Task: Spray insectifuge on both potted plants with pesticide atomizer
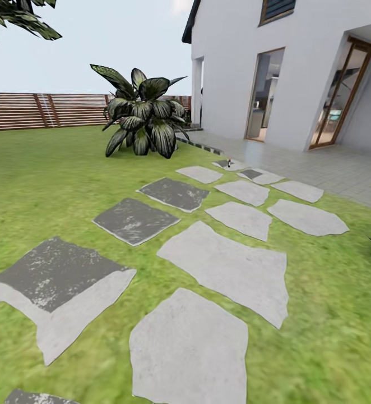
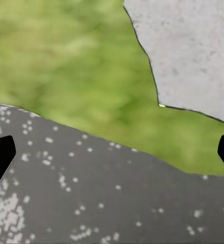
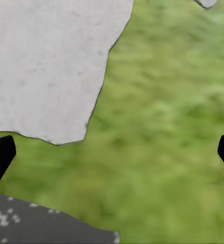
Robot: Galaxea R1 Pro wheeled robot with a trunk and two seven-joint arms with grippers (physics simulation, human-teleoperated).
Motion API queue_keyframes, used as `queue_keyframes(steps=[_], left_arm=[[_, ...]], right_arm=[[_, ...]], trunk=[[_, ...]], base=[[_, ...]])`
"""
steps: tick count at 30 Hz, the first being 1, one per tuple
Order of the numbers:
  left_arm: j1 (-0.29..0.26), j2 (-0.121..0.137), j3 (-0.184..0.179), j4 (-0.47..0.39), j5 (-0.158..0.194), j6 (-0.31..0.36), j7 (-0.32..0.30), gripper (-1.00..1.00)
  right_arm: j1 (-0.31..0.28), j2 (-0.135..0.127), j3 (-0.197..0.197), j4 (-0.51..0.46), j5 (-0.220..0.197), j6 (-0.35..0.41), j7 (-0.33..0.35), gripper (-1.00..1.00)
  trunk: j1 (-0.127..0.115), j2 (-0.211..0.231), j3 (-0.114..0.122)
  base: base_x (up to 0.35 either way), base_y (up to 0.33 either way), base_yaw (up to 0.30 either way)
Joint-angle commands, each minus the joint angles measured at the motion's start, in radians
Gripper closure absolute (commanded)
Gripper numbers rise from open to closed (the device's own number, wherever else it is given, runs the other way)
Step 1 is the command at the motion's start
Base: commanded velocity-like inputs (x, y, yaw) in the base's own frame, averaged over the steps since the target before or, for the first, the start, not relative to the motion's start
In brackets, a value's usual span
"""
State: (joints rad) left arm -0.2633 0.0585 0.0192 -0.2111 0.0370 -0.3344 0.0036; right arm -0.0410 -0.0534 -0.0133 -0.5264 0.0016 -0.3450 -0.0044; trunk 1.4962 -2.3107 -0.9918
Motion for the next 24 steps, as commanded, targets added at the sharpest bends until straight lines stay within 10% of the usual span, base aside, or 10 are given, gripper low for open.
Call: queue_keyframes(steps=[1, 24], left_arm=[[-0.001, 0.0, 0.001, 0.001, 0.004, -0.003, -0.001, -1.0], [-0.001, 0.0, 0.001, 0.001, 0.004, -0.003, -0.001, -1.0]], right_arm=[[0.0, 0.0, -0.001, 0.0, 0.0, -0.003, 0.0, -1.0], [0.0, 0.001, 0.003, 0.003, 0.002, -0.002, 0.0, -1.0]], trunk=[[0.0, 0.0, -0.001], [0.0, 0.0, -0.001]], base=[[0.282, 0.0, 0.0], [0.282, 0.0, 0.0]])
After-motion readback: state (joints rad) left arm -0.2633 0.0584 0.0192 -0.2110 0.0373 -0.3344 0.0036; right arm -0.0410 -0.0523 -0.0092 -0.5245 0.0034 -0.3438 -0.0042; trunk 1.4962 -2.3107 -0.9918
